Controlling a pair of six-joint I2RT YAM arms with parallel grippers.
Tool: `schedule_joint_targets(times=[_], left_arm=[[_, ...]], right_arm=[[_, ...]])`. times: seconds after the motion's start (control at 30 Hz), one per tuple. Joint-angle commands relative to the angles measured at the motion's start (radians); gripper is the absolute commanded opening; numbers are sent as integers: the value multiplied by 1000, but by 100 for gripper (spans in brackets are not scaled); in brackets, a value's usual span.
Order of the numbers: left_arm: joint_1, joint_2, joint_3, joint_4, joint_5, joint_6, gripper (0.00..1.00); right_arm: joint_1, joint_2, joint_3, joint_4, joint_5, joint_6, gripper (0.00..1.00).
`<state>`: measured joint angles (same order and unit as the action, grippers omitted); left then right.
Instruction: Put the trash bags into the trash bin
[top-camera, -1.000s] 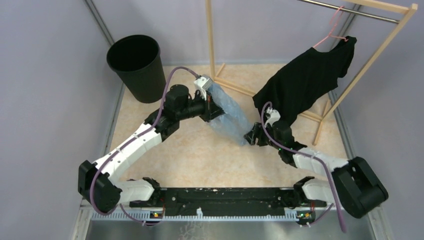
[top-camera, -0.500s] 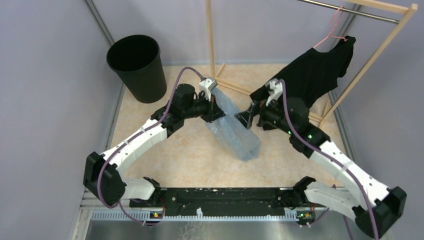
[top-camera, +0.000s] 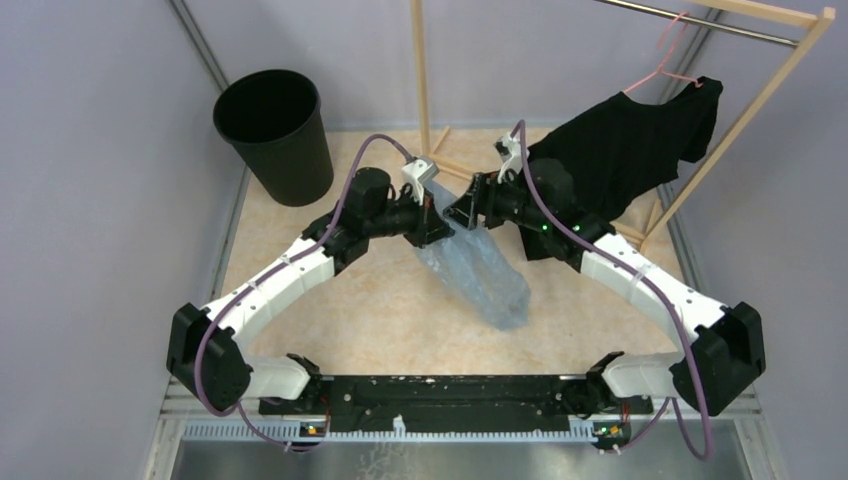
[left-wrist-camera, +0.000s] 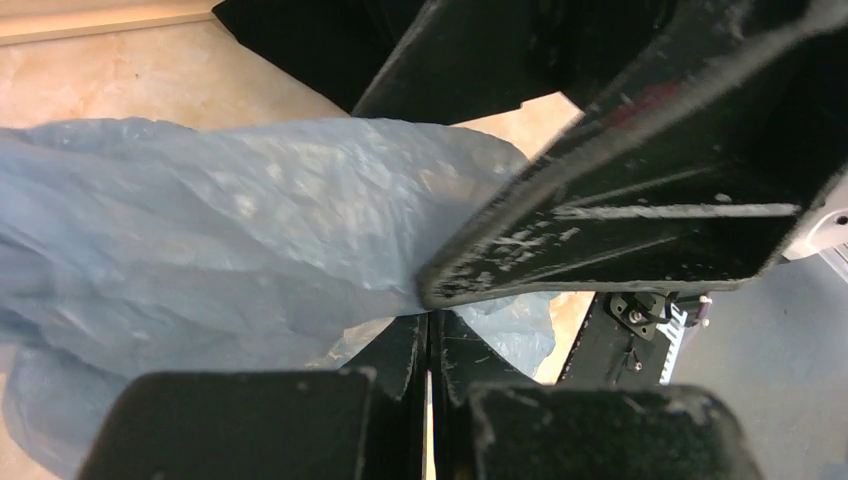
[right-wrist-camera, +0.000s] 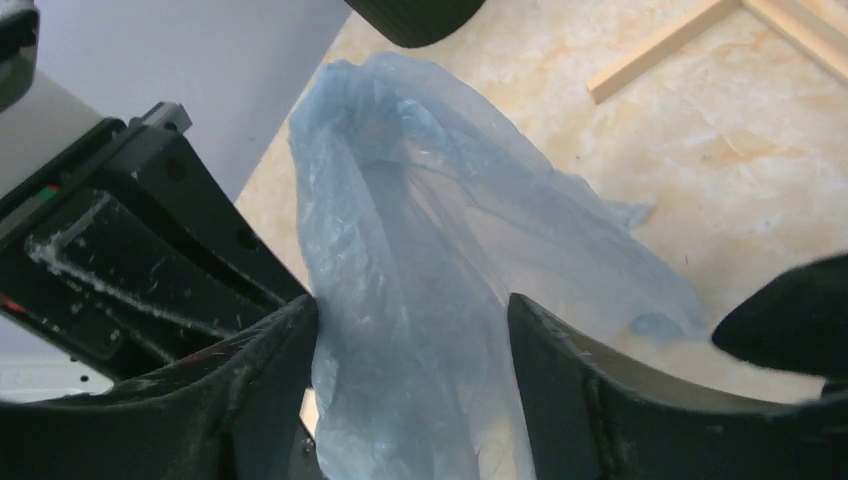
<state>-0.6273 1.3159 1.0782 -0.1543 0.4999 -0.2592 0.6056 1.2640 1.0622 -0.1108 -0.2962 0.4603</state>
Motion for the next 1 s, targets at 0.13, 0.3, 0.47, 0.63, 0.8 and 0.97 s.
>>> schedule_joint_targets(times=[0.13,0.3,0.47,0.63,0.8,0.97], left_arm=[[-9,-39,24,56,41,20,0],[-12,-131,-15,109,15,34,0],[-14,-276,-91,204,-75,57,0],[-15,-394,-155,272,-156,59,0],[-14,-470,-193,303,-263,78,0],[-15,-484,-190,282,-362,82,0]], right_arm=[[-5,47,1,185,177,117,25],[-38,92,-30,209,336,125,1],[-50,172,-40,235,381,125,0],[-71,288,-1,269,385,120,0],[-63,393,98,237,270,50,0],[15,396,231,8,236,-98,31]])
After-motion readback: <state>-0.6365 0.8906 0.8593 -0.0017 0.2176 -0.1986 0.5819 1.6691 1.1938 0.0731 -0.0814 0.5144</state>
